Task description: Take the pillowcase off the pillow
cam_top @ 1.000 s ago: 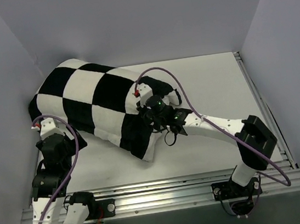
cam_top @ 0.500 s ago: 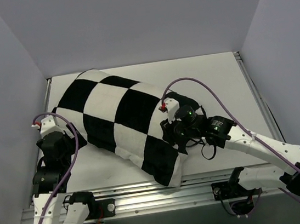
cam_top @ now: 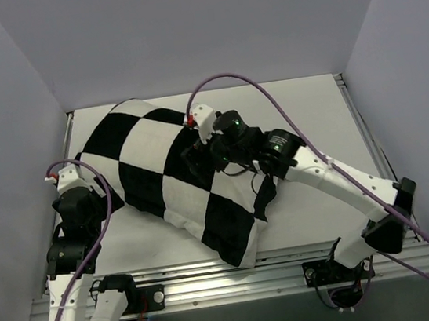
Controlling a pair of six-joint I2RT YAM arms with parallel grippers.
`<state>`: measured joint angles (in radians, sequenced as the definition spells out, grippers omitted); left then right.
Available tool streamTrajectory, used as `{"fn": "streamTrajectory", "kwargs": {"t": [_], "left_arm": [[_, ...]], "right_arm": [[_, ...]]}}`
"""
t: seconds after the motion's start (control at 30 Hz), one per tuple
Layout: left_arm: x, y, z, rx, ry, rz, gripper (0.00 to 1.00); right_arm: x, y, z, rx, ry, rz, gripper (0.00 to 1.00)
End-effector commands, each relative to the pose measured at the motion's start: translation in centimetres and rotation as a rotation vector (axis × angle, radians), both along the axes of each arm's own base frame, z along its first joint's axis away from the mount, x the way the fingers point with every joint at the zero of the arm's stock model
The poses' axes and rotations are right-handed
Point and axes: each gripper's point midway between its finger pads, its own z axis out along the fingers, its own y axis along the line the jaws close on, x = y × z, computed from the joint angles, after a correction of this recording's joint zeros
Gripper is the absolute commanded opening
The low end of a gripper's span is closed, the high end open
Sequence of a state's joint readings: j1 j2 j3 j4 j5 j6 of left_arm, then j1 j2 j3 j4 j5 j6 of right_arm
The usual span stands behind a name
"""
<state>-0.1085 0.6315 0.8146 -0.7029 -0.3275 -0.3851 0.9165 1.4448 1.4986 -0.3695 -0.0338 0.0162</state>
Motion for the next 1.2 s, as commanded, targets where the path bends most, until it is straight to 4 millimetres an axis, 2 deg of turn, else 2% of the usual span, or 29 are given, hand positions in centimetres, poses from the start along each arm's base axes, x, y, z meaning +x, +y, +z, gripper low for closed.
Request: {"fn": "streamTrajectory", "kwargs": {"t": [0.0,0.03,0.07,0.1,0.13,0.17,0.23,0.27,0.3,0.33,0.37,0.4,0.43,0.47,0.5,0.53,0.57,0.63,0.67,0.7,0.73,0.77,0.8,0.83,0.87,0.9,0.93,1.03,1.17], "left_arm": [[0.7,-0.1,1.2,-0.014,-0.052,0.0,0.94],[0.7,0.0,1.2,-0.009,-0.05,0.003,0.94],[0.6,0.1,1.1,-0.009,-0.047,0.008,0.94],[0.6,0.1,1.1,-0.008,-0.047,0.009,0.94],[0.5,0.2,1.1,-0.007,-0.047,0.011,0.94],[0.5,0.2,1.2,-0.007,-0.05,0.011,0.94],[0.4,0.2,1.1,-0.005,-0.05,0.011,0.94],[0.5,0.3,1.2,-0.004,-0.051,0.013,0.94],[0.5,0.3,1.3,-0.004,-0.054,0.013,0.94],[0.5,0.3,1.3,-0.003,-0.054,0.011,0.94],[0.5,0.3,1.2,-0.004,-0.051,0.012,0.94],[0.5,0.2,1.3,-0.004,-0.052,0.01,0.94],[0.5,0.2,1.2,-0.004,-0.05,0.008,0.94],[0.5,0.2,1.3,-0.005,-0.055,0.007,0.94],[0.5,0.2,1.3,-0.005,-0.056,0.008,0.94],[0.5,0.3,1.3,-0.004,-0.056,0.01,0.94],[0.5,0.3,1.4,-0.005,-0.059,0.01,0.94],[0.5,0.2,1.4,-0.008,-0.061,0.008,0.94],[0.5,0.2,1.4,-0.009,-0.063,0.006,0.94],[0.5,0.2,1.3,-0.01,-0.058,0.005,0.94],[0.6,0.0,1.3,-0.016,-0.058,-0.002,0.94],[0.6,0.0,1.2,-0.019,-0.056,-0.004,0.94],[0.6,-0.2,1.2,-0.026,-0.055,-0.011,0.94],[0.7,-0.3,1.1,-0.03,-0.054,-0.013,0.94],[0.7,-0.5,1.0,-0.037,-0.05,-0.018,0.94],[0.8,-0.7,0.8,-0.053,-0.043,-0.02,0.94],[0.9,-1.3,0.7,-0.077,-0.04,-0.045,0.94],[1.1,-2.9,-0.2,-0.172,-0.03,-0.075,0.94],[1.4,-6.8,-1.7,-0.363,-0.012,-0.19,0.94]], "right_arm": [[4.7,1.6,-1.0,-0.106,-0.061,0.048,1.0],[5.6,1.9,-1.5,-0.118,-0.053,0.064,1.0],[6.7,2.7,-3.7,-0.147,-0.013,0.075,1.0],[8.2,2.8,-3.6,-0.138,-0.017,0.056,1.0],[9.1,2.9,-4.3,-0.148,-0.01,0.042,1.0],[9.9,3.3,-6.6,-0.18,0.02,0.04,1.0],[10.8,3.2,-8.7,-0.218,0.038,0.029,1.0],[11.1,3.2,-10.9,-0.251,0.07,0.026,0.99],[11.3,2.9,-12.0,-0.272,0.087,0.02,0.83],[11.1,2.5,-13.9,-0.302,0.12,0.015,0.74],[10.9,2.0,-14.8,-0.311,0.139,-0.002,0.62],[11.0,1.7,-15.4,-0.315,0.141,-0.02,0.39],[11.2,0.9,-14.9,-0.317,0.122,-0.068,0.29],[10.2,-0.2,-16.6,-0.329,0.163,-0.103,0.18],[10.4,-0.5,-16.4,-0.309,0.147,-0.136,0.04],[10.0,-1.1,-15.2,-0.282,0.131,-0.17,0.0],[9.2,-2.6,-16.7,-0.308,0.148,-0.217,0.0],[8.7,-3.8,-15.3,-0.241,0.145,-0.317,0.0],[8.5,-4.9,-15.3,-0.244,0.139,-0.373,0.0],[7.6,-6.1,-16.2,-0.26,0.159,-0.41,0.0],[7.1,-6.7,-15.3,-0.212,0.166,-0.468,0.0],[6.7,-7.3,-15.4,-0.204,0.173,-0.501,0.0],[5.8,-8.4,-16.3,-0.197,0.201,-0.564,0.0],[5.3,-8.8,-15.5,-0.157,0.201,-0.589,0.0],[4.8,-9.1,-15.5,-0.136,0.211,-0.613,0.0],[3.8,-9.6,-16.4,-0.127,0.237,-0.628,0.0],[3.3,-9.5,-15.7,-0.06,0.252,-0.661,0.0],[2.2,-9.3,-15.6,0.008,0.266,-0.689,0.0],[2.0,-7.9,-14.6,0.107,0.263,-0.702,0.0]]}}
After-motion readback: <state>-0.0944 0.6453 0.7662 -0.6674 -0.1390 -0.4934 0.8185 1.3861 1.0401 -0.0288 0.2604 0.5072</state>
